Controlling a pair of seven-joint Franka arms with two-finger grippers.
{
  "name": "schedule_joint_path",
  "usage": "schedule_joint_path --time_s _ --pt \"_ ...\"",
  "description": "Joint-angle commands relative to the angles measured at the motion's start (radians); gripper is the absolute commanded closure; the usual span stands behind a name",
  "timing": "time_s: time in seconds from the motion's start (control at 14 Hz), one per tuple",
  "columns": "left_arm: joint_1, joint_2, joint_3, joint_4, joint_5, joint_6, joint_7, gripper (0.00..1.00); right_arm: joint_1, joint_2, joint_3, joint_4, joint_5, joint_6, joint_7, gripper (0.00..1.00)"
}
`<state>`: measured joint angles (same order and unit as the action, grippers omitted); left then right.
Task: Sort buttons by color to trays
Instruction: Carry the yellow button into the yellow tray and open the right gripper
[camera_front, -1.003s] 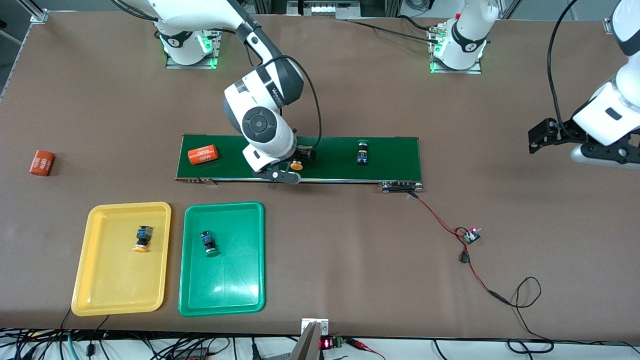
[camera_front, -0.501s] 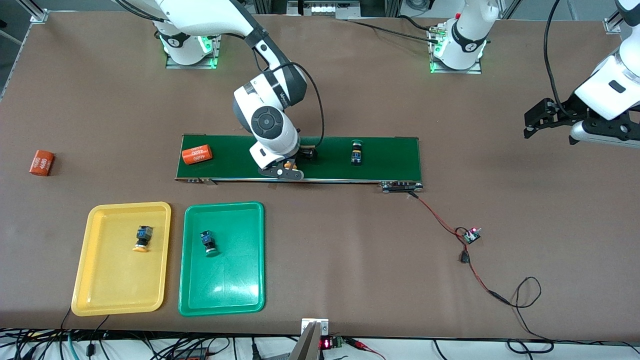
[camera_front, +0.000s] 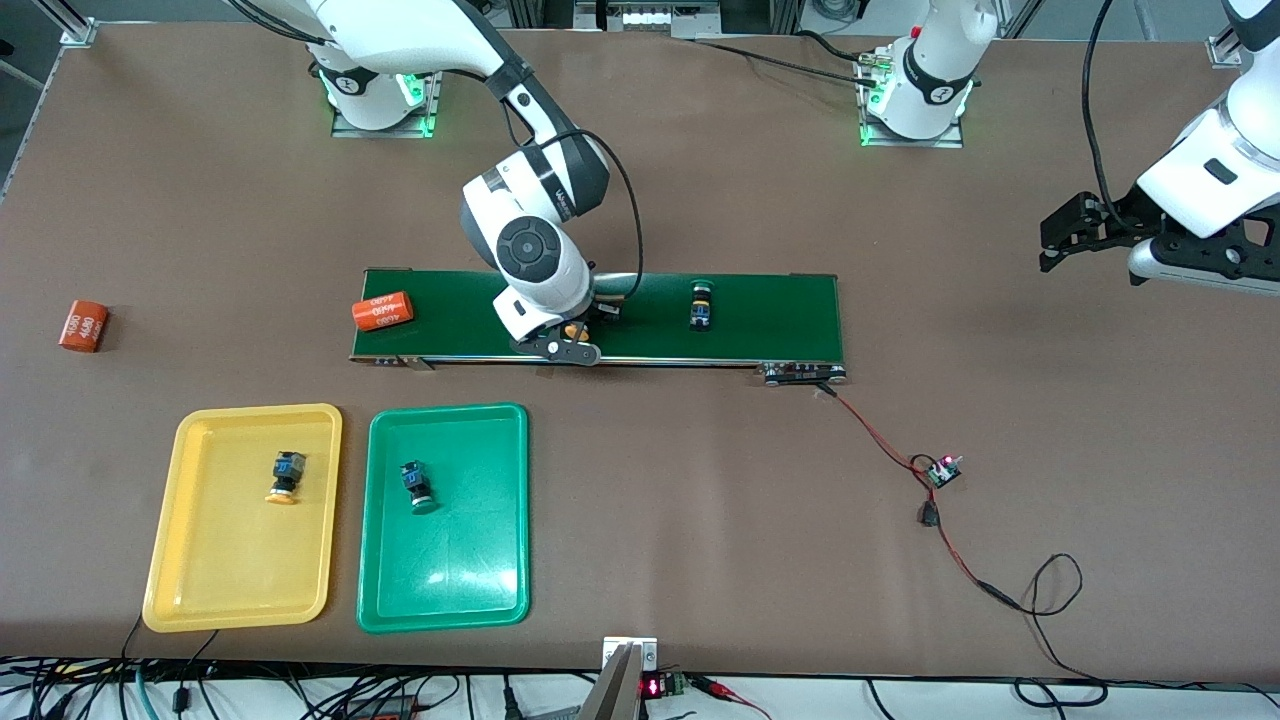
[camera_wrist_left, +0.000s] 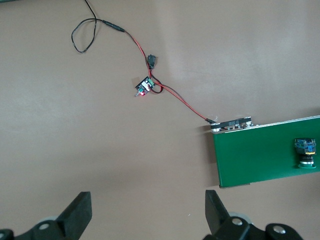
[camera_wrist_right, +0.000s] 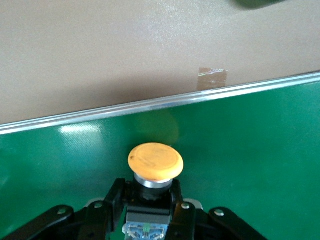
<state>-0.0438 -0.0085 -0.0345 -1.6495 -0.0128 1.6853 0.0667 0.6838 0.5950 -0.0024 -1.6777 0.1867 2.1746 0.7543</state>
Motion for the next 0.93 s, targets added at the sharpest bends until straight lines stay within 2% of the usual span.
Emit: schedule_joint_path --time_s 0.0,0.21,0.5,0.57,0.86 --pt "0.005 0.001 0.002 0.017 -0.015 -0.024 0.022 0.00 -0.001 -0.006 0.001 0.009 -0.013 0.004 0.005 0.98" --pt "-0.001 0.002 0.001 0.022 -0.015 -0.024 0.021 0.00 -0.018 -0.047 -0.010 0.064 -0.015 -0.010 0.000 1.00" --pt "-0.005 0.002 -0.001 0.023 -0.015 -0.026 0.016 0.00 -0.047 -0.050 -0.108 0.237 -0.010 -0.192 -0.026 1.00" --pt "-0.005 0.002 0.001 0.023 -0.015 -0.026 0.016 0.00 -0.085 -0.049 -0.110 0.256 -0.012 -0.229 -0.059 1.00" --pt "-0.005 0.002 0.001 0.023 -0.015 -0.026 0.018 0.00 -0.277 -0.044 -0.110 0.259 -0.013 -0.239 -0.328 1.00"
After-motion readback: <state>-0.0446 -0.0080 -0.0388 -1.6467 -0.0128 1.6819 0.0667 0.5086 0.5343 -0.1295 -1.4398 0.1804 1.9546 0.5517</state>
